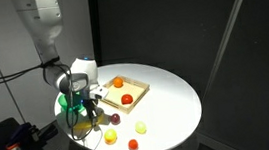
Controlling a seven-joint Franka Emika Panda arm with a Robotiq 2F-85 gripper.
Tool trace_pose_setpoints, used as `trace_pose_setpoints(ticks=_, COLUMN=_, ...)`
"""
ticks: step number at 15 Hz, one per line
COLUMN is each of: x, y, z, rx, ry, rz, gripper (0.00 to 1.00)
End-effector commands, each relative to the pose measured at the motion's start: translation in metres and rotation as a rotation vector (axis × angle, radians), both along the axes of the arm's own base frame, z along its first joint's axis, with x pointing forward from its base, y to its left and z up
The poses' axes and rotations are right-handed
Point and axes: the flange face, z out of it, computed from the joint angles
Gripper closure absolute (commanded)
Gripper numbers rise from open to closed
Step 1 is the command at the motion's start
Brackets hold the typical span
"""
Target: Put the banana in the crate
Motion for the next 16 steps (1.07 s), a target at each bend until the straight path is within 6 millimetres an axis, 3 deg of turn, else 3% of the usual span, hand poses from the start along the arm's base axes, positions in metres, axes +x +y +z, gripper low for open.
trace_pose_setpoints(ticks=1, x=-0.003, y=-0.002, z=0.020, rx=0.007, ry=0.032, rz=0.028, gripper=0.84)
trace_pose_setpoints(ticks=16, x=0.010, y=-0.003, z=0.095, rx=-0.015, ry=0.097, rz=0.103, gripper=0.84)
